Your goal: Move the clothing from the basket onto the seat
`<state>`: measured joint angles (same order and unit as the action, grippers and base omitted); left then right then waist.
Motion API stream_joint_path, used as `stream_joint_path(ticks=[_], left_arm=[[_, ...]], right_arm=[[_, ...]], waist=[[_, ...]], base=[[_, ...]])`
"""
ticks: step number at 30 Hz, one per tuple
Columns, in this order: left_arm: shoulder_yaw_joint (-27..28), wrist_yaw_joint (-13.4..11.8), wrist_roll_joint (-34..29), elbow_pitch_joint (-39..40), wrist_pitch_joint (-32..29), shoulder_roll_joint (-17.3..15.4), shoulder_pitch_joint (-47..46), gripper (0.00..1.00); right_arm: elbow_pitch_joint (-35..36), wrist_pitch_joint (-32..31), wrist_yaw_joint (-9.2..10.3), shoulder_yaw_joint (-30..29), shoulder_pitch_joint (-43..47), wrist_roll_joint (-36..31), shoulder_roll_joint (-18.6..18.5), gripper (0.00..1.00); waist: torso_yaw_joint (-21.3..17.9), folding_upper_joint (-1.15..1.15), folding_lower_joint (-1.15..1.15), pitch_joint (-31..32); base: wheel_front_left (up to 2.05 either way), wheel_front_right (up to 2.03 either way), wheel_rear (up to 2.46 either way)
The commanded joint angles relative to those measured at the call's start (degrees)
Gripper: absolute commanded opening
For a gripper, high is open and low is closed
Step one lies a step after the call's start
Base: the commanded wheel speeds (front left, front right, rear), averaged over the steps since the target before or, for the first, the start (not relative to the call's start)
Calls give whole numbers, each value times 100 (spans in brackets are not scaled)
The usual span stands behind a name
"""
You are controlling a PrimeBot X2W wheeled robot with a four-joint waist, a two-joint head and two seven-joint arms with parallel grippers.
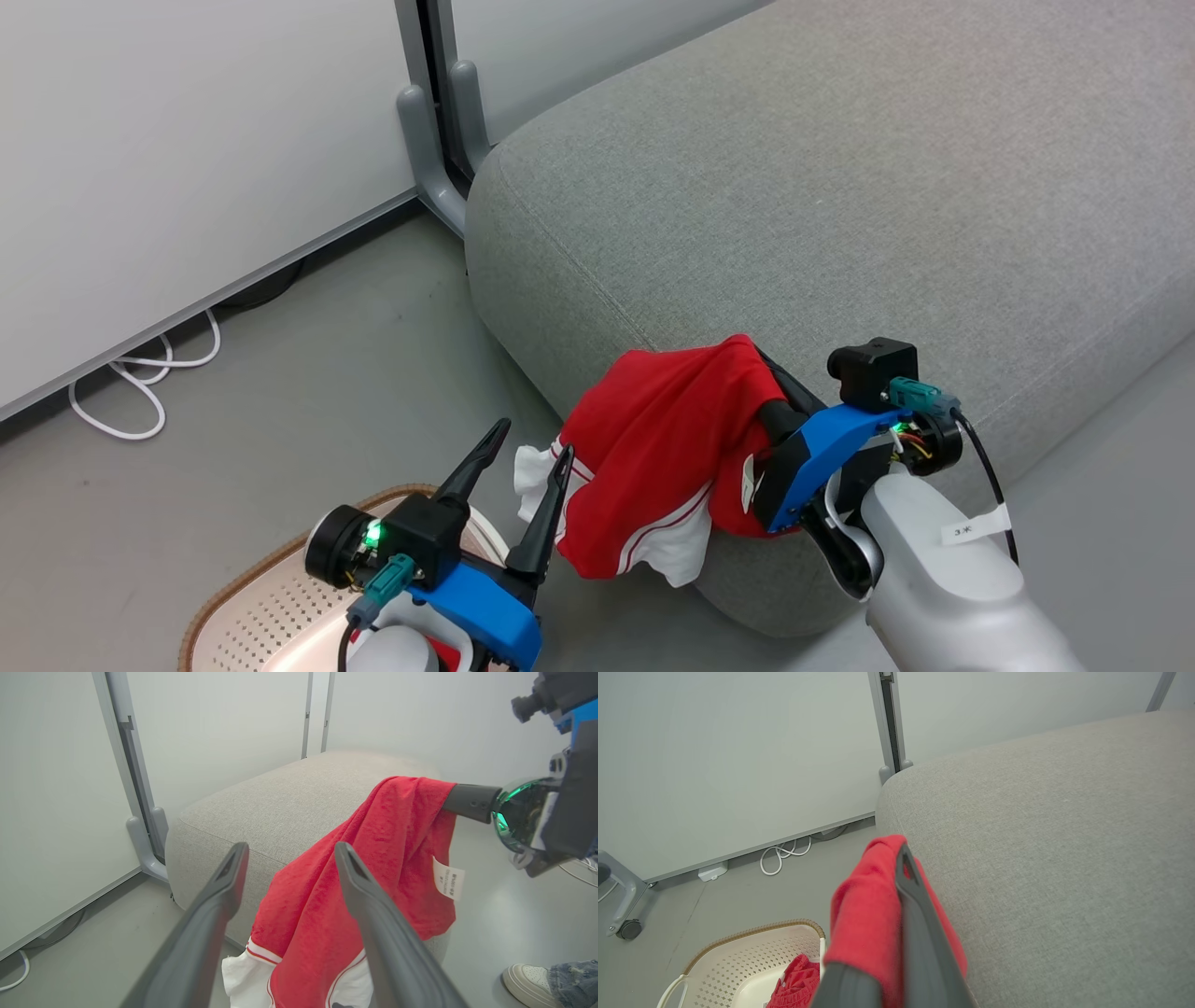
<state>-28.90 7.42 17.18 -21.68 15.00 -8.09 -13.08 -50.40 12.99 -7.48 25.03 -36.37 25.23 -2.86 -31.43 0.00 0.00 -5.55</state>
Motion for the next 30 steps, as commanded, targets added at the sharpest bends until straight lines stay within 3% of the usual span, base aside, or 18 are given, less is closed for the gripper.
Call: stream_joint_path(ticks=[1,12,19,30], left_arm=[[-34,5,44,-17,28,-36,-109,100],[-32,5,60,-14,28,-90,-151,100],[58,5,-33,52,28,-148,-168,100],[-187,5,-233,379,27,-532,-675,100]], right_arm=[[48,38,-3,-38,62,-39,-5,0],[167,-76,-3,-147,134,2,-5,0],[25,-473,-3,-521,-673,-133,-56,0],[201,-692,-2,-1666,-2454,-348,-1050,0]], waist=[[-2,0,0,-7],[6,0,0,-51],[-16,0,0,-263],[372,0,0,-1296]], base=[[0,0,0],[0,0,0],[0,0,0],[0,0,0]])
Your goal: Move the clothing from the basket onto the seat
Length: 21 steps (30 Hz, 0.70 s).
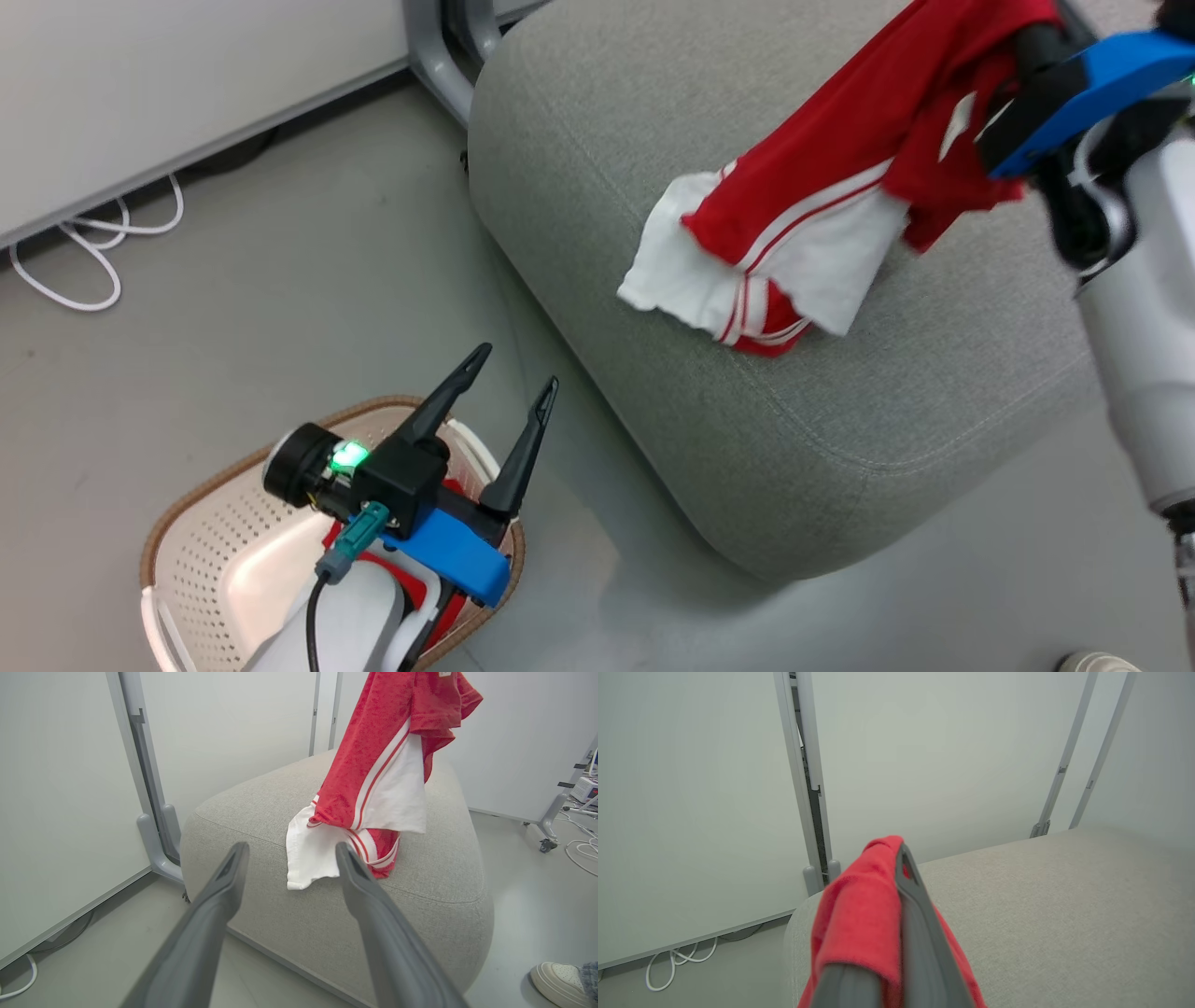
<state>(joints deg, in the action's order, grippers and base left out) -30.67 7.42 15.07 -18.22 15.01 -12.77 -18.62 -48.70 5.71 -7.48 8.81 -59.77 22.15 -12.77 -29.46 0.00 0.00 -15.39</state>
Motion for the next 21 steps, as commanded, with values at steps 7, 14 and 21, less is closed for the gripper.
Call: stream_joint_path(ticks=[7,14,21], left_arm=[[-146,5,-124,380,26,-376,-571,100],[-284,5,-206,697,-41,-705,-1044,100],[-365,3,-262,922,-125,-812,-1275,100]], right_arm=[[191,97,-2,-916,-655,-76,-745,0],[290,240,-3,-1628,-670,-31,-1180,0],[-203,534,-3,-2176,-224,179,-1049,0]], waist=[[510,0,0,-1179],[734,0,0,-1935],[946,0,0,-2318]], base=[[0,0,0],[0,0,0],[0,0,0]])
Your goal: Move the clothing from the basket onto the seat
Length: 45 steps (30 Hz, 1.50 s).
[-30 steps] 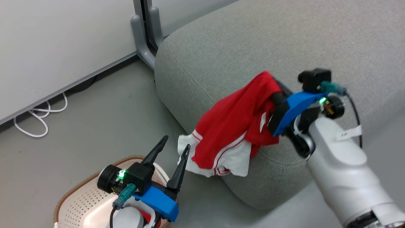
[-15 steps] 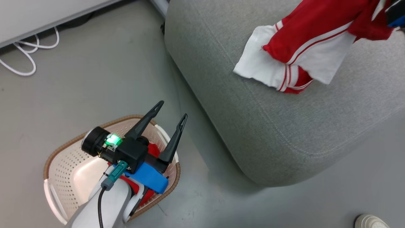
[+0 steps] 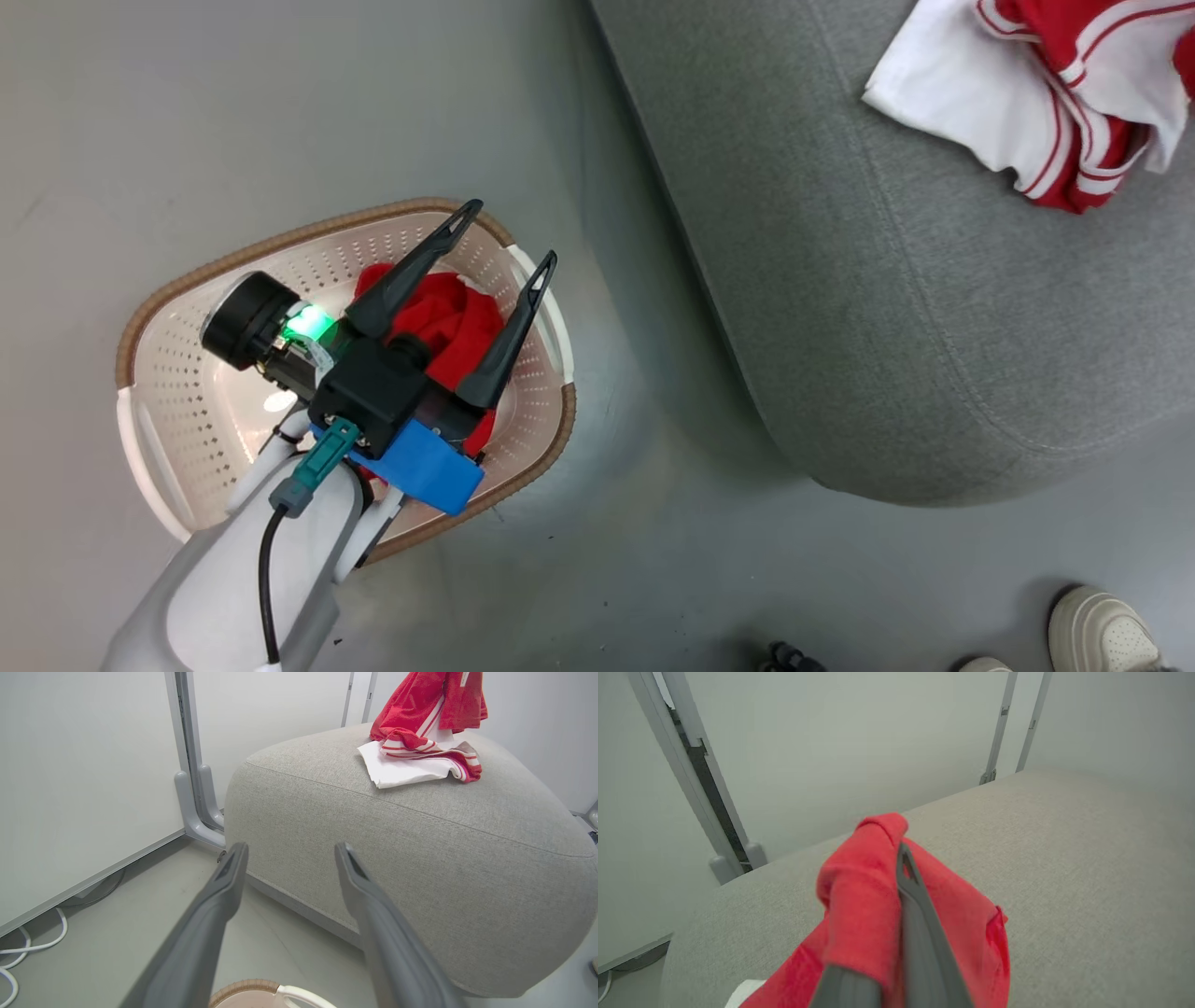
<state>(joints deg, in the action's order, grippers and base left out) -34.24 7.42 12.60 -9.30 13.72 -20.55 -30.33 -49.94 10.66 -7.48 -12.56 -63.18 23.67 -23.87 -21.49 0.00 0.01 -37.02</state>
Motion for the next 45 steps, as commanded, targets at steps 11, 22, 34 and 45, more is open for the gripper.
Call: stream_joint_path(ticks=[11,22,34,45], left_arm=[[10,-74,-17,112,-16,-84,-305,100],[-12,-132,53,30,31,-63,-294,100],[-35,-149,120,-71,106,-9,-298,100],[47,-194,278,-321,149,331,-46,100]], right_arm=[[-763,283,-2,-104,317,84,224,0],[-951,413,-2,71,162,29,236,96],[-988,460,-2,57,196,-44,234,100],[-1053,463,-2,138,528,-251,237,100]], waist=[[243,0,-1,-380],[225,0,-1,-334],[278,0,-1,-190],[440,0,-1,392]], base=[[0,0,0],[0,0,0],[0,0,0],[0,0,0]])
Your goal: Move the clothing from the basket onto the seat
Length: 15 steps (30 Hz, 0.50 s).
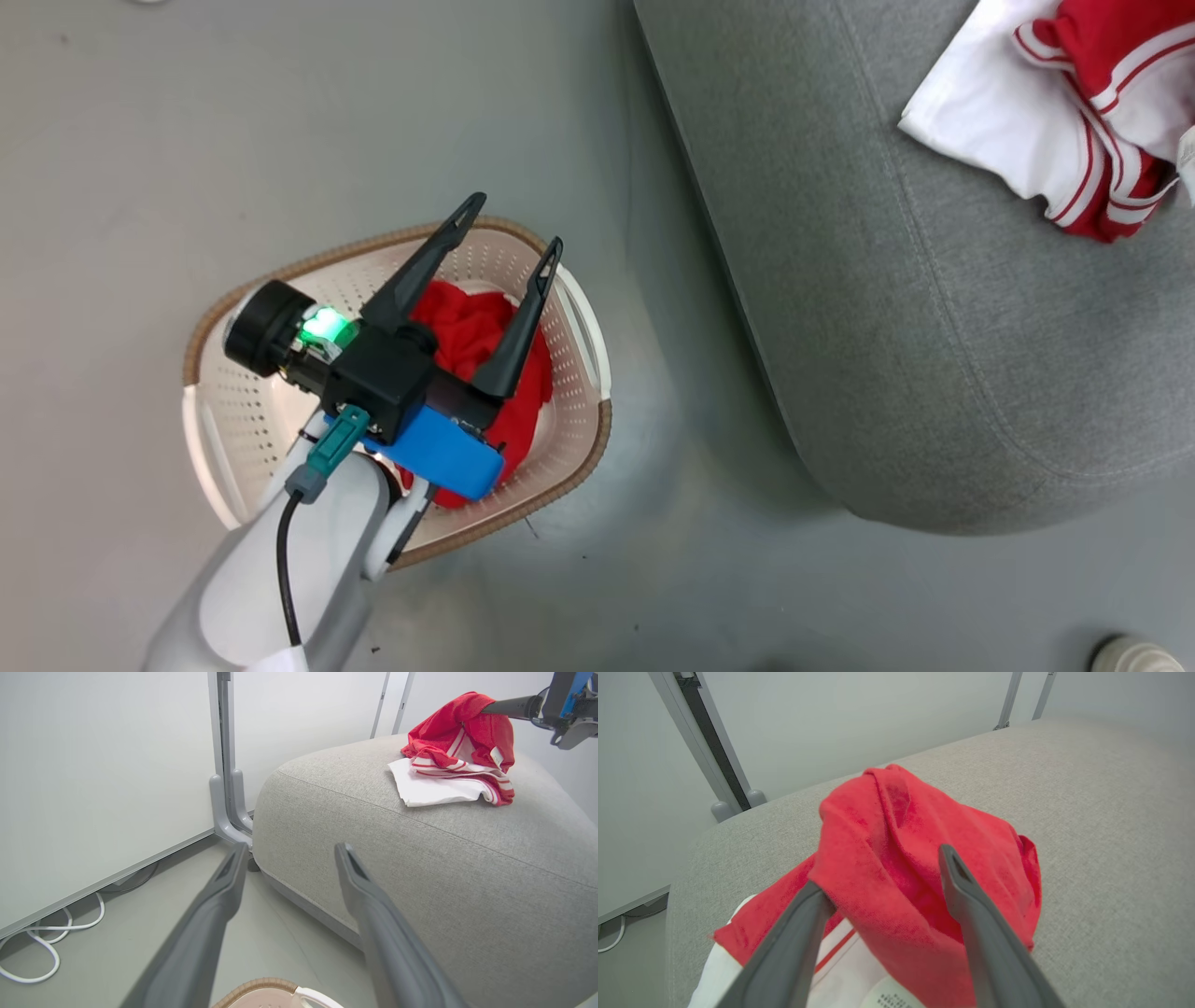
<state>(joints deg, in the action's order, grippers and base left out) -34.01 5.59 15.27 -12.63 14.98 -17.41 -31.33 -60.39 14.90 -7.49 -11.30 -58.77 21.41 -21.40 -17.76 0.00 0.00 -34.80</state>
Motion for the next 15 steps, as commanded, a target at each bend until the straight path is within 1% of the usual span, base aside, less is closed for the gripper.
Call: stream_joint_path(ticks=[1,5,10,12,15], left_arm=[[65,-11,30,-1,24,78,100,100],[242,15,116,-49,27,320,417,100],[530,51,121,-130,28,574,865,100],[671,75,128,-173,28,677,1066,100],[875,108,112,-242,28,828,1358,100]], right_arm=[[-13,39,-1,24,143,-57,-11,100],[-7,36,-1,149,458,-282,-28,100],[157,35,-1,345,944,-551,79,100],[280,35,-1,417,1189,-651,140,100],[548,35,-2,486,1586,-577,314,100]], waist=[[97,0,0,289],[250,0,0,755],[497,0,0,1360],[619,0,0,1608],[807,0,0,1961]], base=[[0,0,0],[0,0,0],[0,0,0],[0,0,0],[0,0,0]])
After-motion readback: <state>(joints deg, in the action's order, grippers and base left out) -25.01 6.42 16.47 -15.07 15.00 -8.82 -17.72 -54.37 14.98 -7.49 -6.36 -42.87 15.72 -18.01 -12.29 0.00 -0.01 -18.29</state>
